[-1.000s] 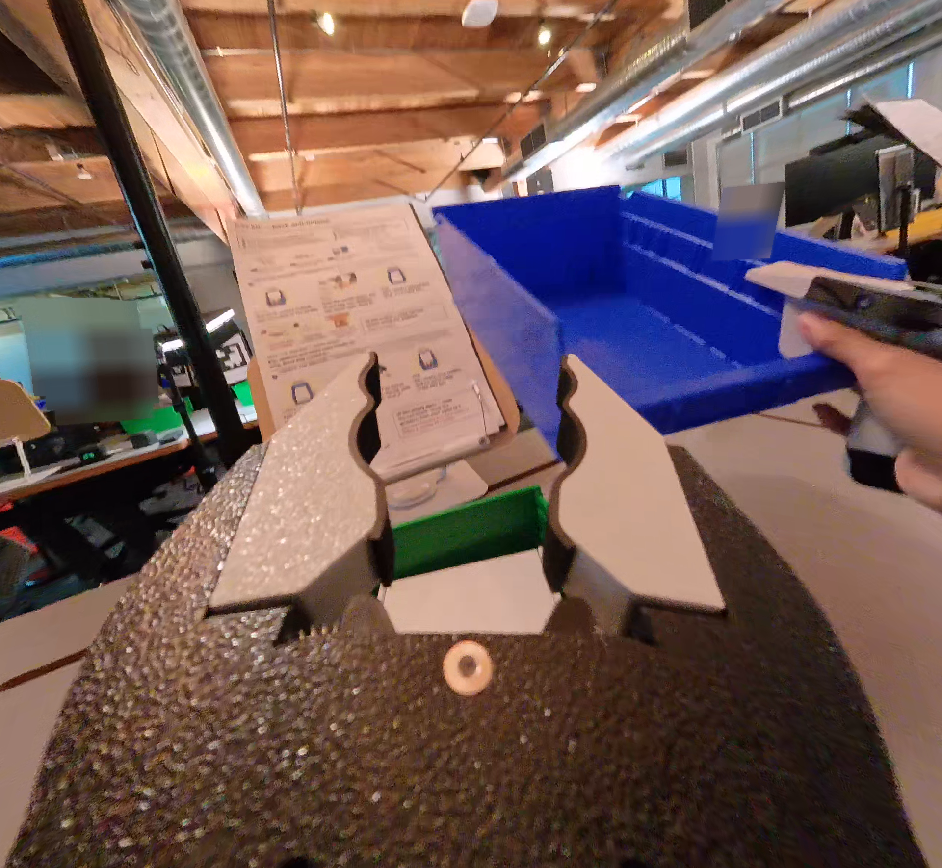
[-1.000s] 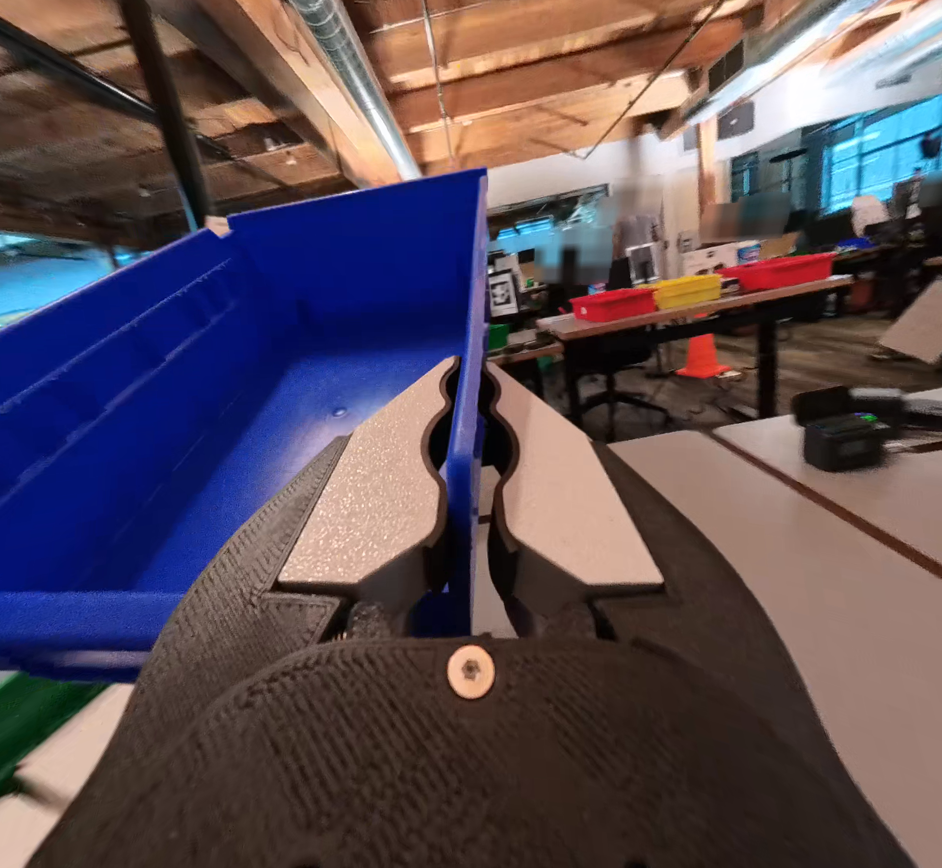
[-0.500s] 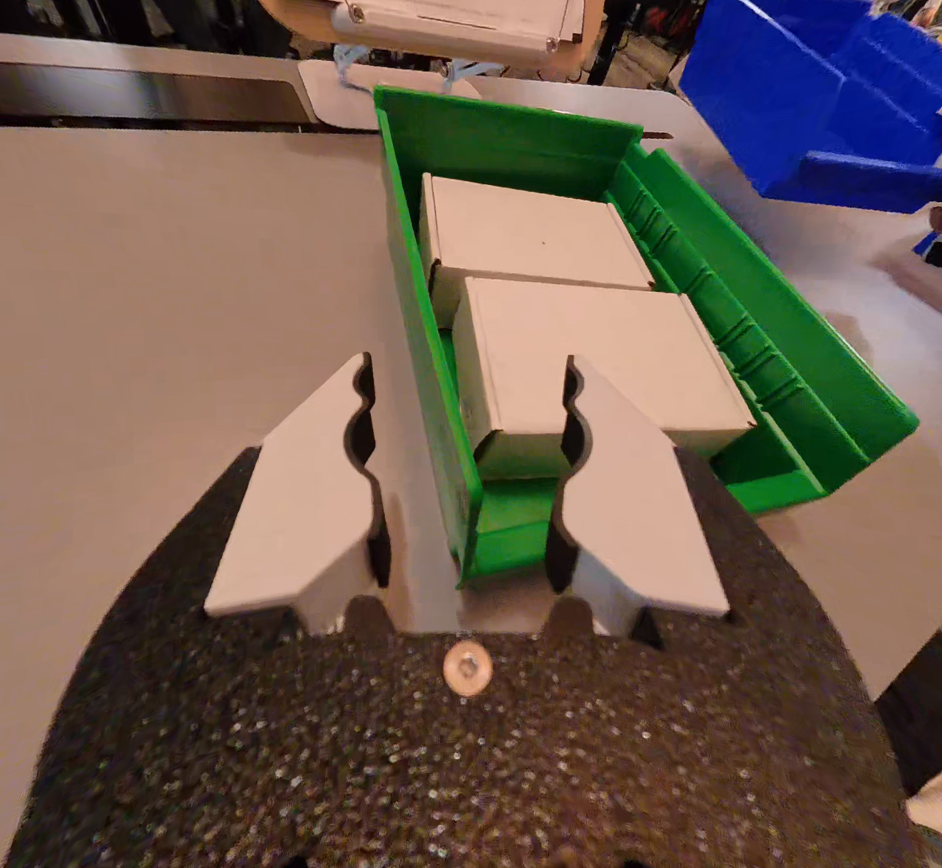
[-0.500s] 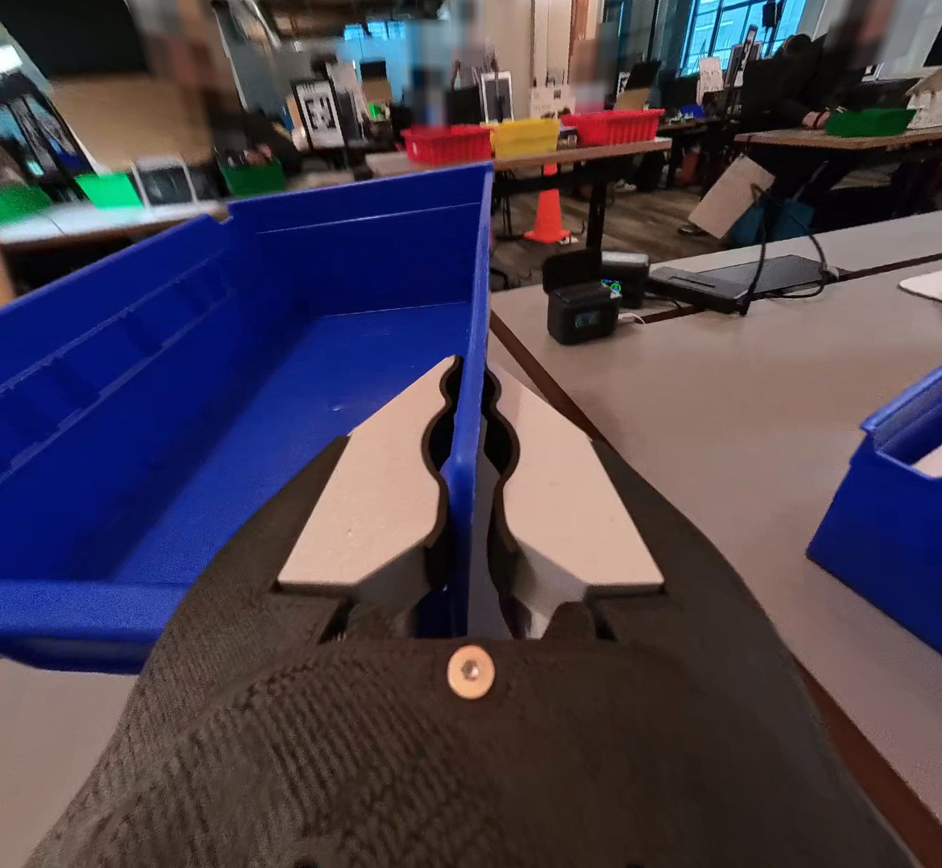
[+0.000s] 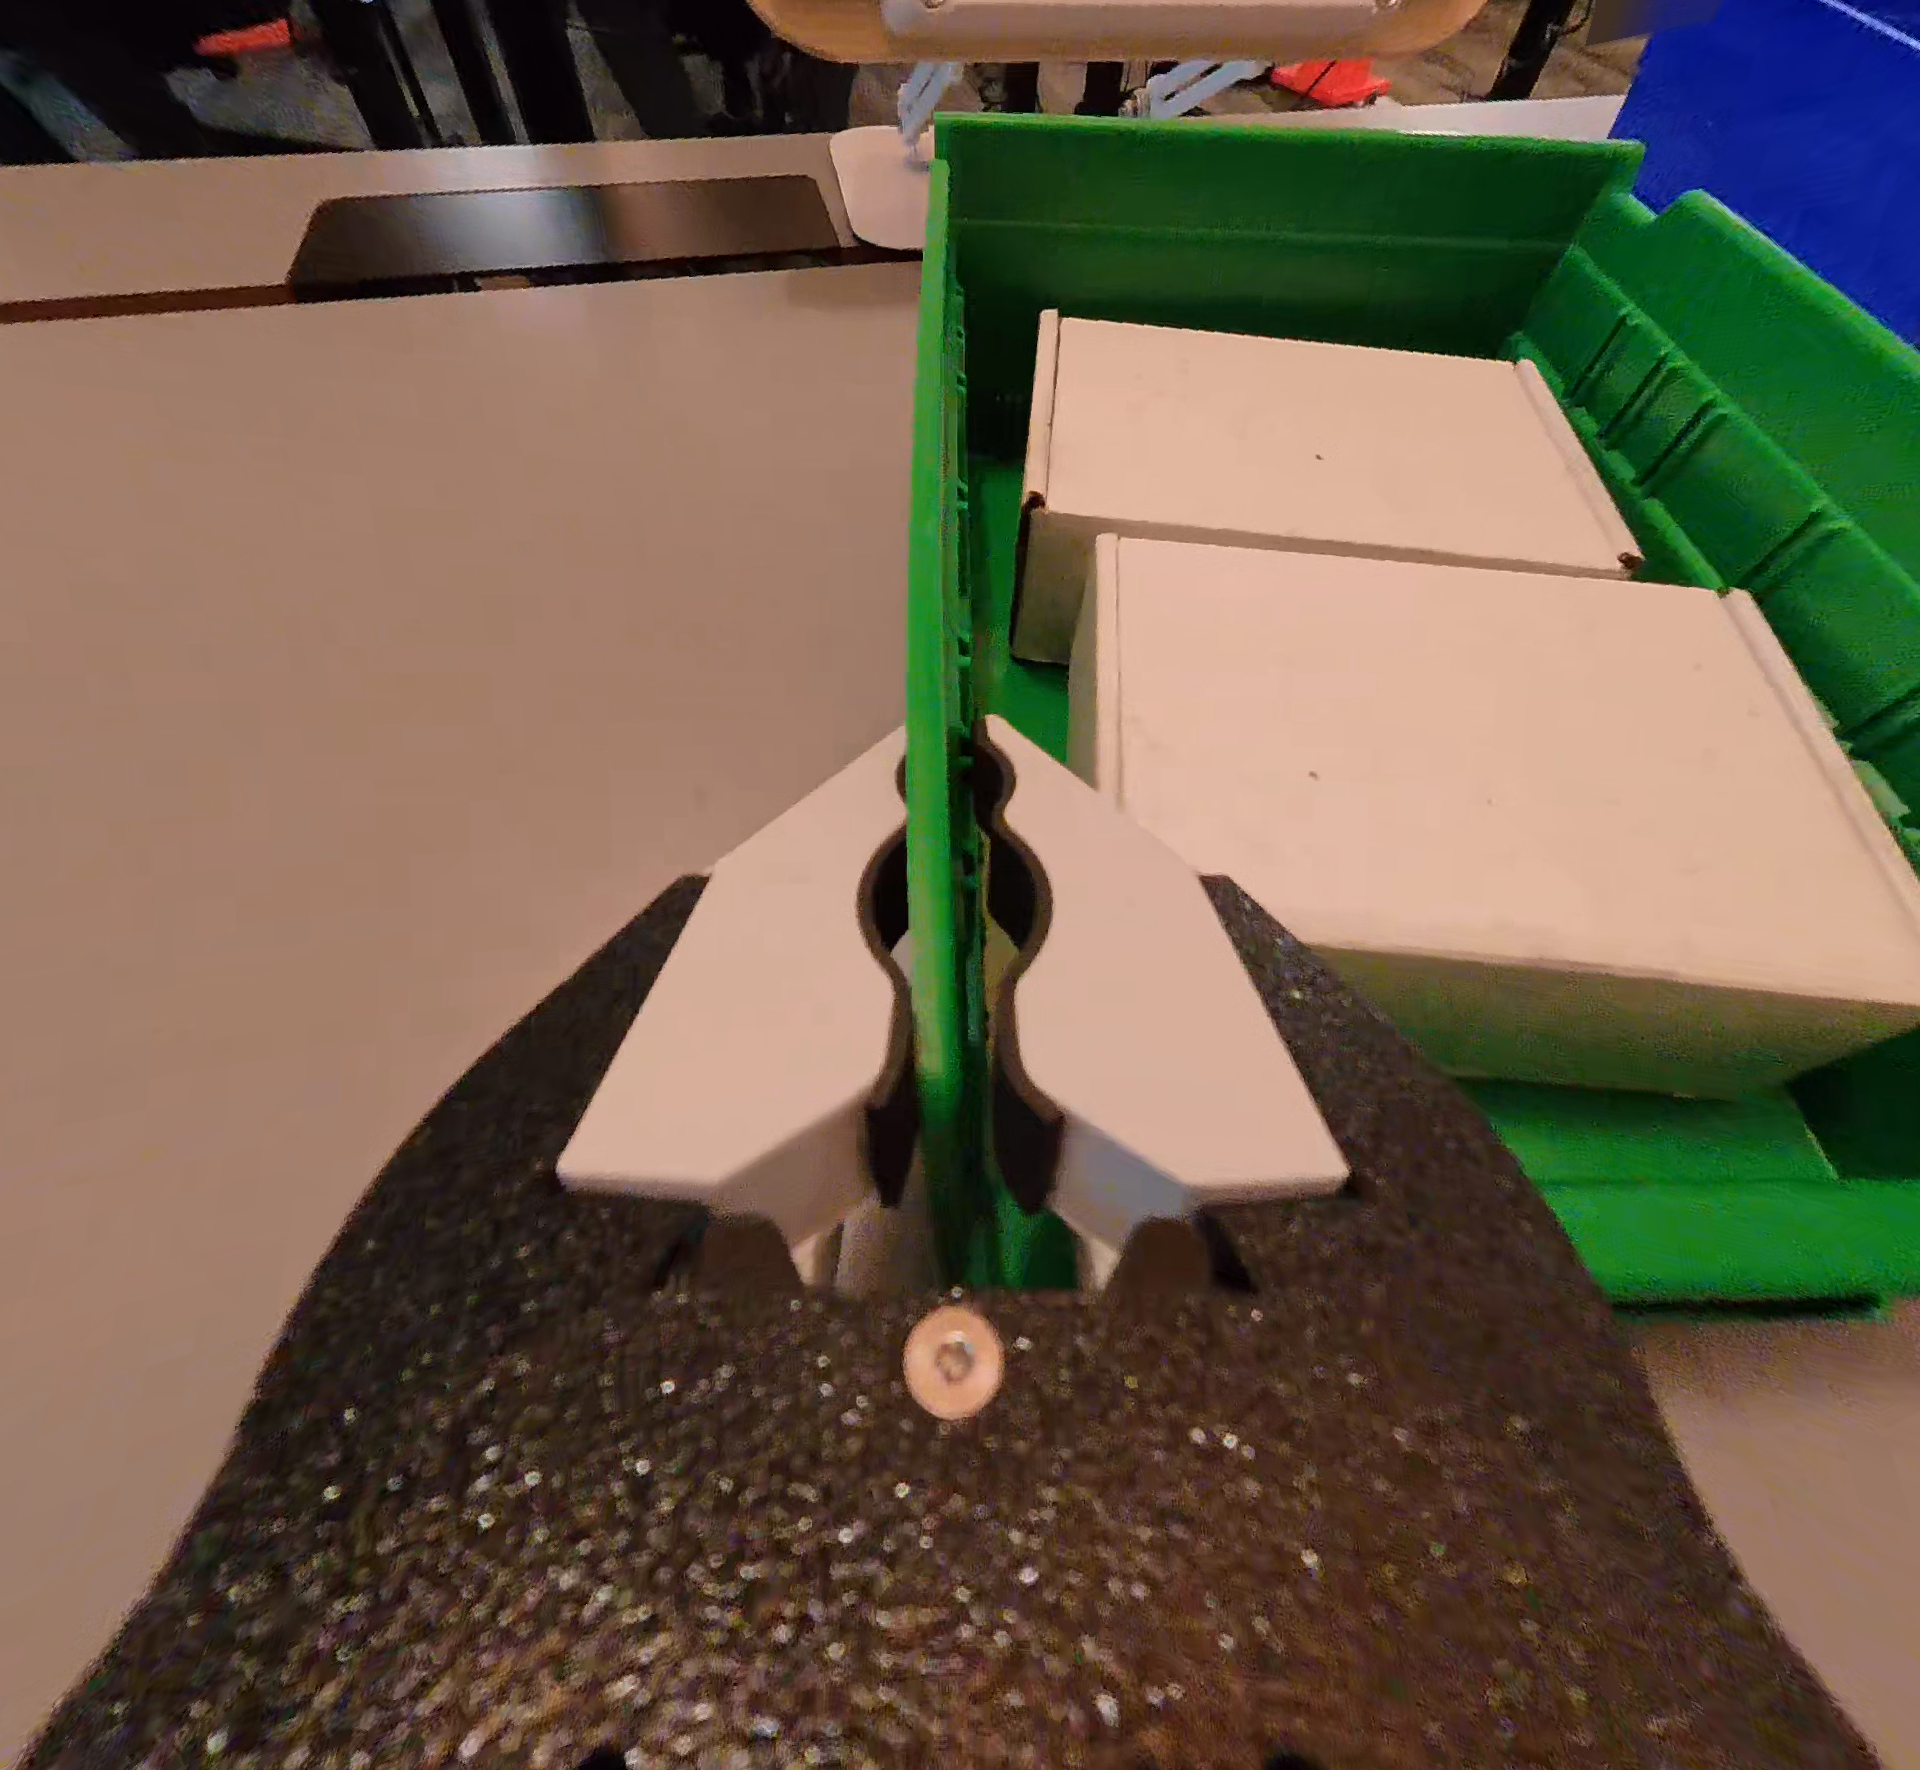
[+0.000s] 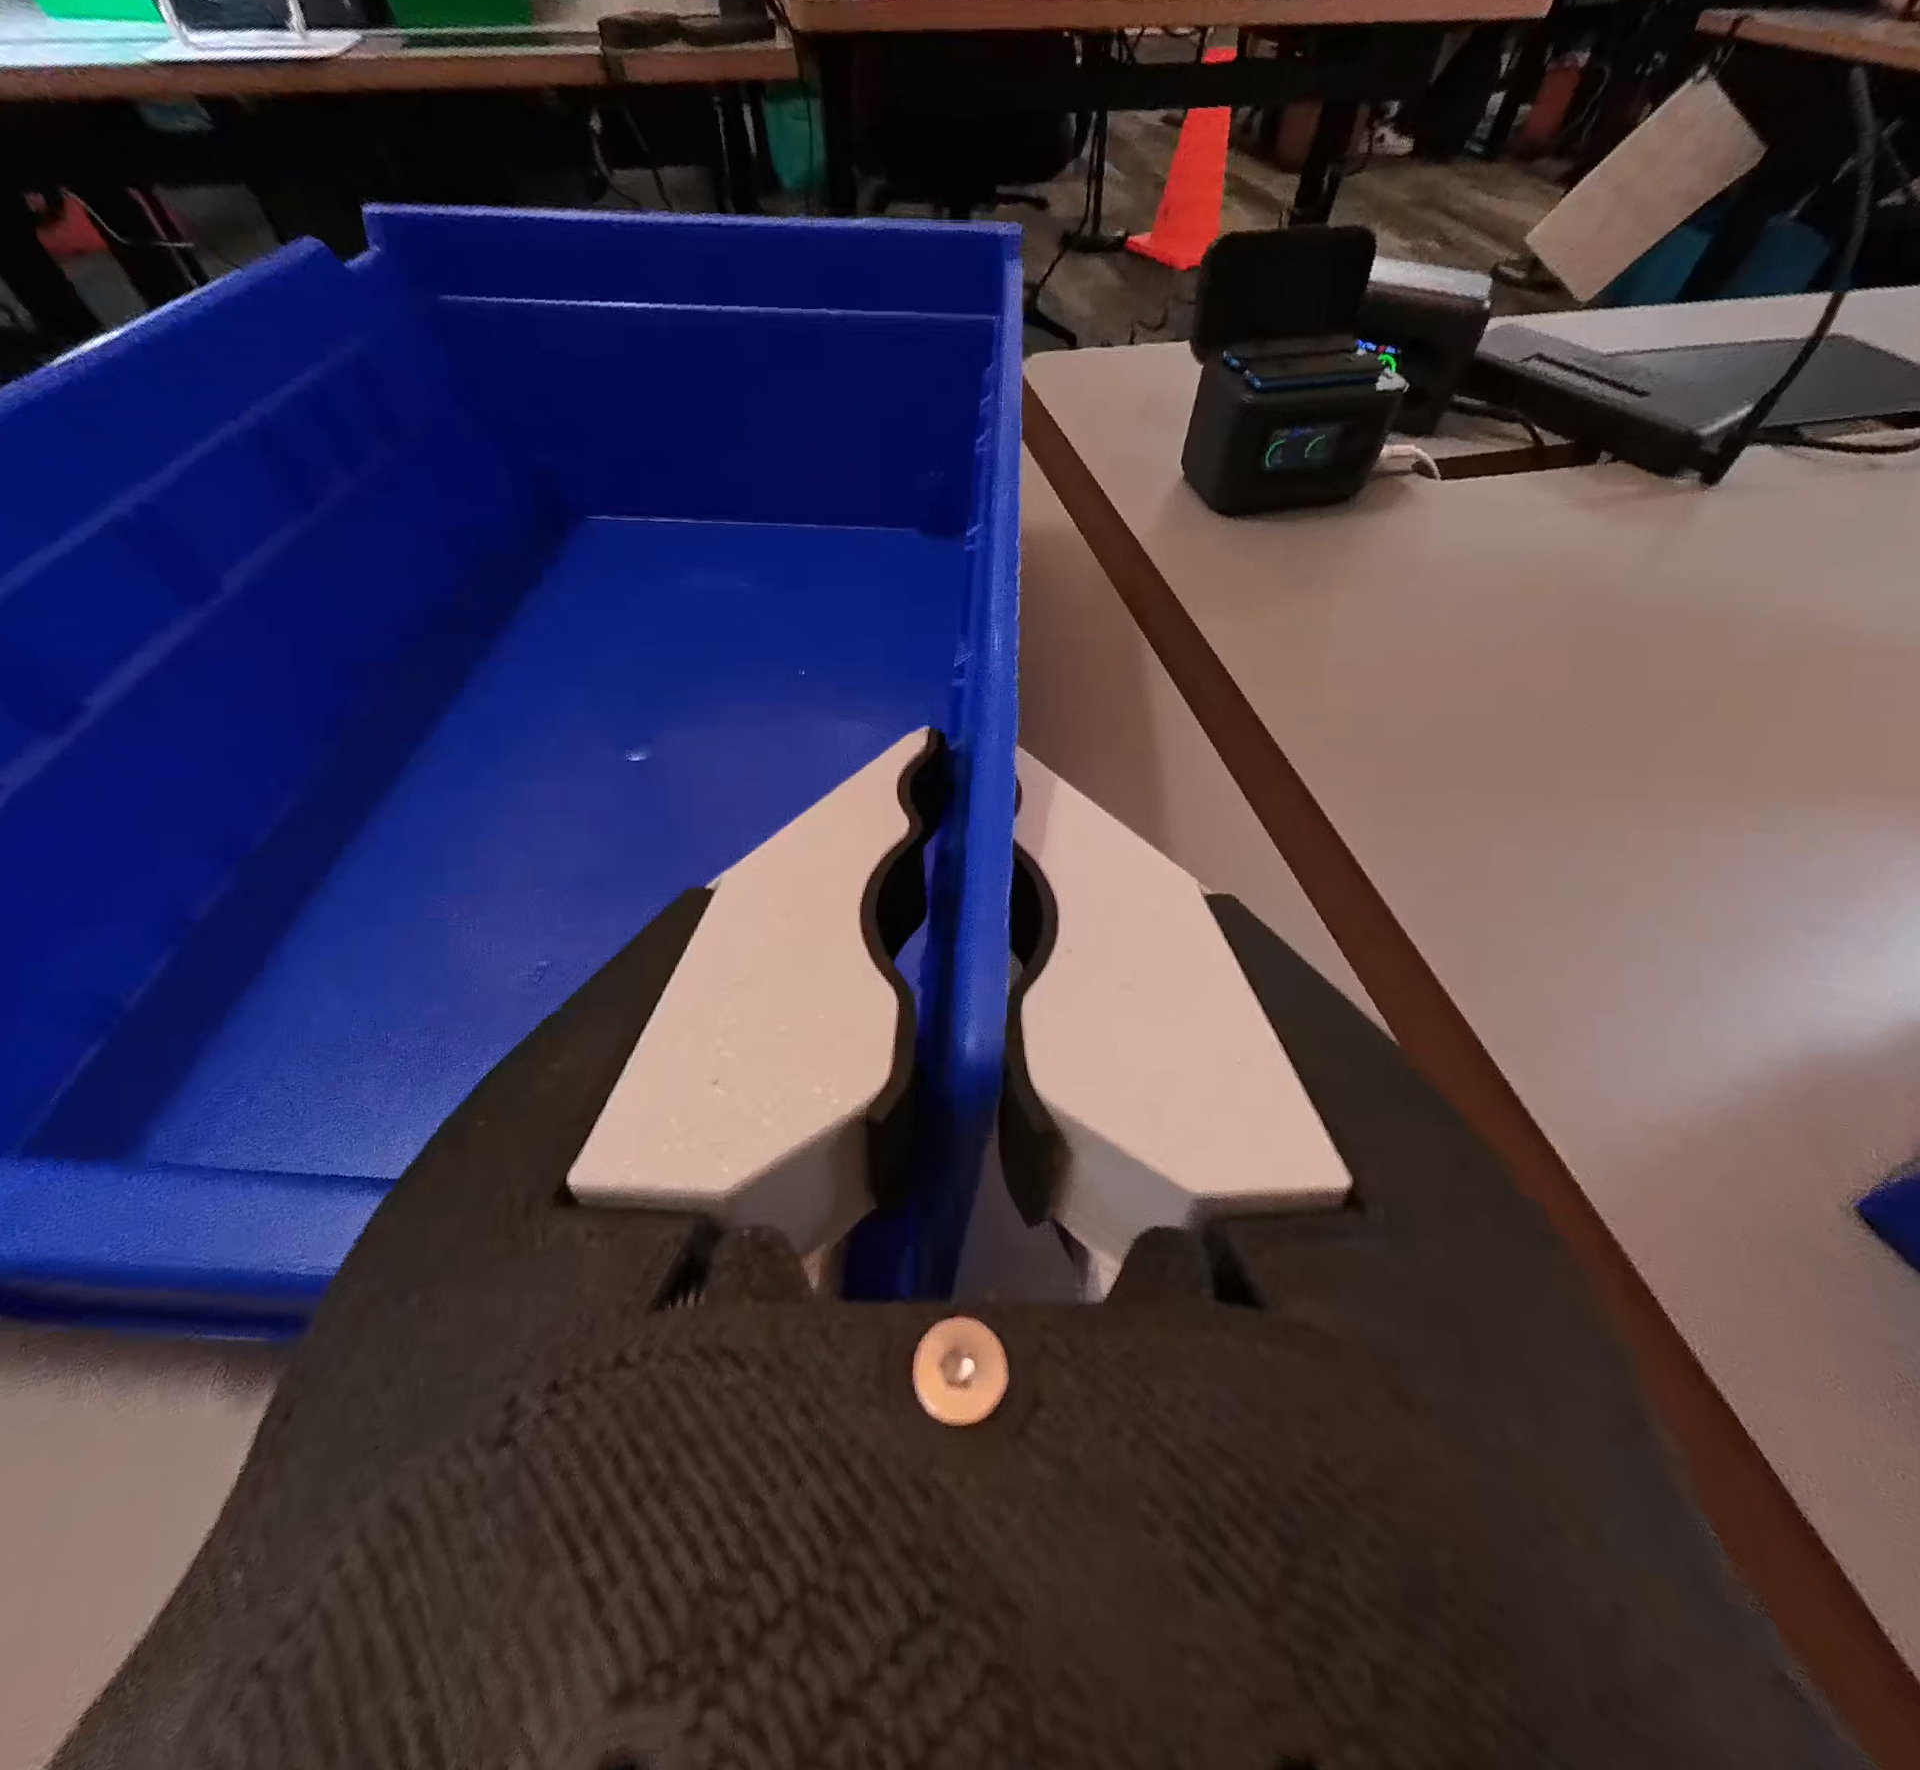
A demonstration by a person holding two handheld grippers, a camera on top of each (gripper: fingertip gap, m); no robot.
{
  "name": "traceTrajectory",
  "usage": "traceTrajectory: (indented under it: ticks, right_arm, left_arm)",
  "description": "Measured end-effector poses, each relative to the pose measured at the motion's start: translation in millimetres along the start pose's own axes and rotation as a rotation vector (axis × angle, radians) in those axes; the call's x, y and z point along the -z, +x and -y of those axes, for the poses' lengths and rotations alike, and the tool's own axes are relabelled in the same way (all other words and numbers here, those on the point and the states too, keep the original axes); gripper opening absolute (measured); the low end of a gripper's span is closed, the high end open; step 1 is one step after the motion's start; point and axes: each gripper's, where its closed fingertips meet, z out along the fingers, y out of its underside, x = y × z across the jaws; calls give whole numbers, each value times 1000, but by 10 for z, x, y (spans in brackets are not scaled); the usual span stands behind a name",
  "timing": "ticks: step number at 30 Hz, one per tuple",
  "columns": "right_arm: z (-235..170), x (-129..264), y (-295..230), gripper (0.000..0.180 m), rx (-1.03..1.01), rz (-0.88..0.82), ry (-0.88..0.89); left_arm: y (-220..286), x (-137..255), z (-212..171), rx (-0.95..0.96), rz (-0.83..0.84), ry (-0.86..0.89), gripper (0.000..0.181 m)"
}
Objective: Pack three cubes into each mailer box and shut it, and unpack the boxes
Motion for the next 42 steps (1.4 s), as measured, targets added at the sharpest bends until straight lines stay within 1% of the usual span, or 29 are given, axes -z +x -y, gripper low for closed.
traceTrajectory:
  ticks: [2, 3, 4, 5, 7, 9, 10, 12, 15, 20, 24, 28, 29, 30, 31, 32, 33, 34, 36, 37, 40, 41, 42]
  right_arm:
    - [-4, -13, 9, 6, 20, 0, -19]
    - [-5, -4, 40, 20, 40, -19, -26]
    - [21, 23, 94, 42, 65, -57, -19]
    - [68, 66, 132, 60, 89, -84, 0]
    - [140, 177, 132, 83, 143, -80, 26]
    - [134, 303, 113, 108, 169, -56, 5]
    - [130, 381, 83, 113, 169, -35, -2]
    - [114, 548, -11, 113, 185, 17, 0]
    - [85, 808, -177, 118, 208, 69, 13]
    - [76, 1295, -651, 116, 255, 174, 115]
    - [-83, 1585, -1112, 114, 301, 296, 127]
    - [-183, 1778, -1440, 114, 301, 390, 139]
    - [-191, 1813, -1486, 114, 292, 400, 142]
    - [-196, 1845, -1522, 114, 289, 409, 147]
    - [-208, 1882, -1562, 113, 291, 422, 147]
    - [-232, 1928, -1616, 114, 304, 449, 141]
    - [-255, 1984, -1665, 114, 329, 478, 135]
    - [-272, 2040, -1699, 114, 358, 498, 135]
    - [-318, 2138, -1754, 115, 420, 532, 136]
    - [-359, 2186, -1796, 116, 446, 562, 126]
    - [-420, 2314, -1932, 116, 474, 648, 132]
    - [-383, 2329, -1943, 113, 466, 638, 162]
    - [-337, 2344, -1952, 111, 452, 621, 194]
  left_arm:
    - [-125, 6, 1, 27, 17, 19, 1]
    - [-212, 20, 2, 39, 36, 25, 1]
    - [-319, 38, 0, 53, 60, 29, 1]
    - [-443, 65, -2, 64, 91, 33, 1]
    - [-744, 102, -1, 86, 150, 35, 1]
    - [-1083, 118, 9, 97, 198, 32, 1]
    - [-1250, 108, 20, 103, 213, 32, 2]
    - [-1580, 44, 58, 119, 232, 32, 1]
    - [-2037, -132, 144, 134, 261, 29, 2]
    - [-2630, -495, 326, 135, 323, 22, 1]
    - [-2916, -751, 431, 135, 339, 13, 2]
    - [-2991, -847, 466, 110, 339, -12, 3]
    - [-2997, -840, 462, 84, 344, -34, 8]
    - [-3008, -803, 464, 48, 356, -66, 21]
    - [-3034, -736, 493, 4, 380, -94, 41]
    - [-3054, -660, 572, -54, 398, -102, 53]
    - [-3036, -598, 690, -126, 389, -94, 57]
    - [-2987, -558, 818, -203, 358, -86, 69]
    - [-2798, -559, 994, -353, 228, -127, 84]
    - [-2667, -594, 1012, -415, 137, -184, 96]
    - [-2270, -717, 860, -572, -142, -424, 116]
    - [-2187, -773, 830, -633, -194, -476, 122]
    - [-2118, -837, 815, -697, -235, -515, 124]
